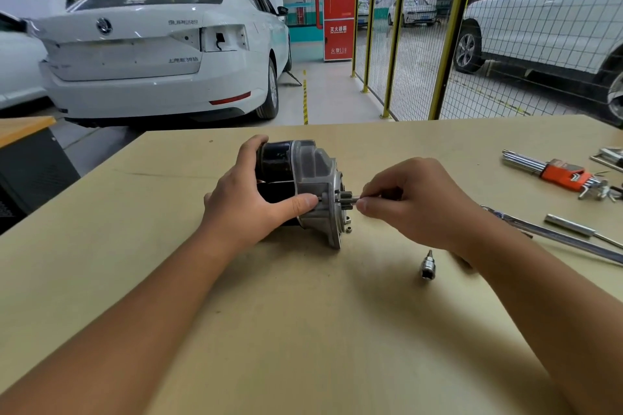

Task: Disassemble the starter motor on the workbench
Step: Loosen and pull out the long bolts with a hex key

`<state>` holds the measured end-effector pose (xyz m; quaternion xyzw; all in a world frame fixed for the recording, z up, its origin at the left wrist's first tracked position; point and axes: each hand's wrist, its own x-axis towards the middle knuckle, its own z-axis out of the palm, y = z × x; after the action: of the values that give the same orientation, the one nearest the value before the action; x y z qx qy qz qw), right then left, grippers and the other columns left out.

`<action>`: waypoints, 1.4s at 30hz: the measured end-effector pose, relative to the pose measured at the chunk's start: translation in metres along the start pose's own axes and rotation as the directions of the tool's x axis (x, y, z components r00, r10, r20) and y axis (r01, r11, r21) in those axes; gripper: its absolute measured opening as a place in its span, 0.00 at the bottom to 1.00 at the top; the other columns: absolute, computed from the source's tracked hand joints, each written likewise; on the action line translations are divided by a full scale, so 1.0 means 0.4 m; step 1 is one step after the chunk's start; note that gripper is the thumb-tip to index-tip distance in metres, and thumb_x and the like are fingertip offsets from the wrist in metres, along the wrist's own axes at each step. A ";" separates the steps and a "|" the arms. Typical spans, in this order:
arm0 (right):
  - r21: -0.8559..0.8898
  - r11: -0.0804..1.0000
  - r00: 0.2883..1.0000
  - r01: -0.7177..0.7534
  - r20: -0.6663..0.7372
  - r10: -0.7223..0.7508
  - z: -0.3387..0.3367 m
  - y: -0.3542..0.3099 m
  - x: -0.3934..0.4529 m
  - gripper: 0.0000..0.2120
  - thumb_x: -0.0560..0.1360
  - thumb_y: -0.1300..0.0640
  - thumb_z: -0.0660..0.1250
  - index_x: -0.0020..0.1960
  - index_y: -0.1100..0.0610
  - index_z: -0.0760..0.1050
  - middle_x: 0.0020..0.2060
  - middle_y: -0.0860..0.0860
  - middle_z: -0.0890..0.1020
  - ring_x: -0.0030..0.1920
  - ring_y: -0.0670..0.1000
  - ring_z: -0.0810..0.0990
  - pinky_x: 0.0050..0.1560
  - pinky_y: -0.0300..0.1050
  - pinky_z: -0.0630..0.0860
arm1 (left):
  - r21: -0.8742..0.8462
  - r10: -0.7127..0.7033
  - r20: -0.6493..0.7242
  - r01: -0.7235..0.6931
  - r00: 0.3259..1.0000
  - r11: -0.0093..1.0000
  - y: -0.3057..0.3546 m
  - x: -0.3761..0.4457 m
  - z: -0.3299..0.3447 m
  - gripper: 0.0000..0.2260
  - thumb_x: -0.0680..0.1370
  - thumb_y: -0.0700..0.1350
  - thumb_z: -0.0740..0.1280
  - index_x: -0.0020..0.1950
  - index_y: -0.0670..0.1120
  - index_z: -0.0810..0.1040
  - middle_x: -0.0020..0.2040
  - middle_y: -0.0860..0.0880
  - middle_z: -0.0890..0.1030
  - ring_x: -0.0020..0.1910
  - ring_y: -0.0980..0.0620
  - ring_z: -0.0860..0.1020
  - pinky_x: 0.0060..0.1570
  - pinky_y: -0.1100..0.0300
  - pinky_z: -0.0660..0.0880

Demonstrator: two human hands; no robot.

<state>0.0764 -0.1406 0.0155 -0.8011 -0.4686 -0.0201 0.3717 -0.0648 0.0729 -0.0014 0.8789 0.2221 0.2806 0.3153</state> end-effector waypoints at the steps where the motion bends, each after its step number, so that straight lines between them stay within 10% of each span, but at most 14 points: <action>1: 0.009 1.000 1.000 -0.003 -0.008 0.003 -0.005 0.002 0.001 0.04 0.74 0.53 0.75 0.41 0.49 0.86 0.30 0.41 0.82 0.32 0.43 0.78 0.35 0.43 0.73 | 0.001 -0.001 0.002 0.001 1.000 1.000 -0.001 0.000 0.000 0.52 0.56 0.78 0.70 0.76 0.65 0.58 0.66 0.61 0.75 0.65 0.51 0.76 0.69 0.39 0.70; 9: 0.067 0.998 1.000 0.004 0.020 -0.006 0.002 0.002 -0.001 0.03 0.74 0.53 0.75 0.42 0.48 0.87 0.33 0.49 0.84 0.36 0.53 0.81 0.41 0.56 0.80 | 0.014 0.003 0.004 -0.003 1.000 1.000 -0.003 0.002 0.000 0.52 0.56 0.78 0.70 0.76 0.65 0.57 0.67 0.59 0.76 0.66 0.50 0.76 0.69 0.39 0.71; 42: -0.097 0.995 0.999 0.031 -0.020 -0.033 -0.005 0.005 0.002 0.02 0.74 0.52 0.75 0.44 0.48 0.87 0.35 0.43 0.85 0.39 0.42 0.81 0.40 0.43 0.78 | 0.000 0.008 0.001 -0.008 1.000 1.000 0.003 -0.003 0.000 0.52 0.57 0.77 0.70 0.77 0.63 0.58 0.66 0.61 0.75 0.67 0.49 0.75 0.70 0.39 0.70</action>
<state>0.0790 -0.1420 0.0162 -0.8103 -0.4759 -0.0575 0.3372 -0.0655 0.0717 -0.0010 0.8798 0.2186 0.2816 0.3144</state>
